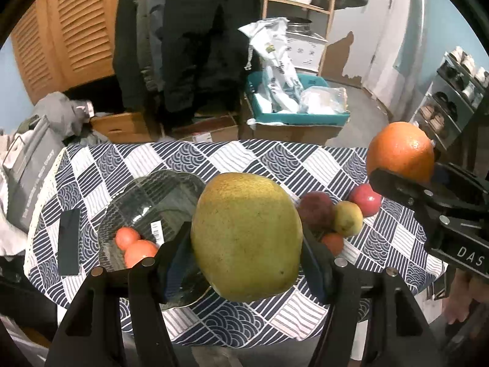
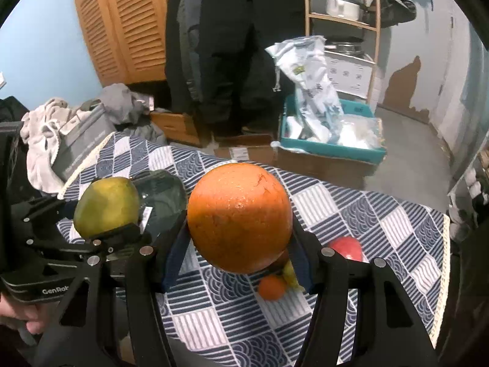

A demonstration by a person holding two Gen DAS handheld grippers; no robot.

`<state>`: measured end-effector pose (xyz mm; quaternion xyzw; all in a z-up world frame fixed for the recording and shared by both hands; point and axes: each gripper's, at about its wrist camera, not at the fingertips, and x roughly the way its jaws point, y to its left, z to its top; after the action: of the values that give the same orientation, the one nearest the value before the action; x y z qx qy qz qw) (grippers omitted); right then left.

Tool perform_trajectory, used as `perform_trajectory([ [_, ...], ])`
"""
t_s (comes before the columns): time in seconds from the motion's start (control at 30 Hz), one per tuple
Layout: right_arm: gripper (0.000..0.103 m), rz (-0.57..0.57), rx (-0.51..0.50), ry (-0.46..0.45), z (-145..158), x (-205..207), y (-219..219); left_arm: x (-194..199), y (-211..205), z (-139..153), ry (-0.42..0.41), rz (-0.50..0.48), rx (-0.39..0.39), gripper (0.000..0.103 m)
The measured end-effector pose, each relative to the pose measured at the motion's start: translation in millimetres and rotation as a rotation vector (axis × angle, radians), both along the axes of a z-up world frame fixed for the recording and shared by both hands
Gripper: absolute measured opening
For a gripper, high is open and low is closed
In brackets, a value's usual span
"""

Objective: Organize fruits
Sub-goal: 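Lift the orange and the green pear and carry them toward the glass bowl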

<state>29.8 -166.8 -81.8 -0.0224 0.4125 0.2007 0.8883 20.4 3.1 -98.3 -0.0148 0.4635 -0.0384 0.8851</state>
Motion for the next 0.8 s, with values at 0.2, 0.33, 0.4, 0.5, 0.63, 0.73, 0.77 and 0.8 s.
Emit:
perform_trajectory([
  [0.2, 0.060, 0.036, 0.004, 0.016, -4, 11, 25, 1, 22, -8, 0.012, 0.045, 0.002, 0.067],
  [0.33, 0.060, 0.059, -0.001, 0.025, -7, 18, 44, 3, 37, -13, 0.019, 0.077, -0.004, 0.067],
  [0.4, 0.060, 0.072, -0.002, 0.030, -9, 21, 54, 4, 45, -16, 0.023, 0.093, -0.006, 0.067],
  [0.5, 0.060, 0.091, -0.007, 0.045, -15, 27, 69, 6, 56, -23, 0.034, 0.113, -0.006, 0.067],
  [0.63, 0.060, 0.122, -0.018, 0.081, -30, 38, 88, 11, 70, -39, 0.073, 0.142, -0.018, 0.067],
  [0.73, 0.060, 0.142, -0.016, 0.121, -45, 47, 100, 15, 81, -55, 0.109, 0.162, -0.044, 0.067],
  [0.77, 0.060, 0.147, -0.015, 0.136, -50, 50, 104, 16, 85, -61, 0.121, 0.169, -0.045, 0.067],
  [0.8, 0.060, 0.150, -0.018, 0.150, -57, 53, 108, 16, 87, -66, 0.129, 0.172, -0.043, 0.067],
])
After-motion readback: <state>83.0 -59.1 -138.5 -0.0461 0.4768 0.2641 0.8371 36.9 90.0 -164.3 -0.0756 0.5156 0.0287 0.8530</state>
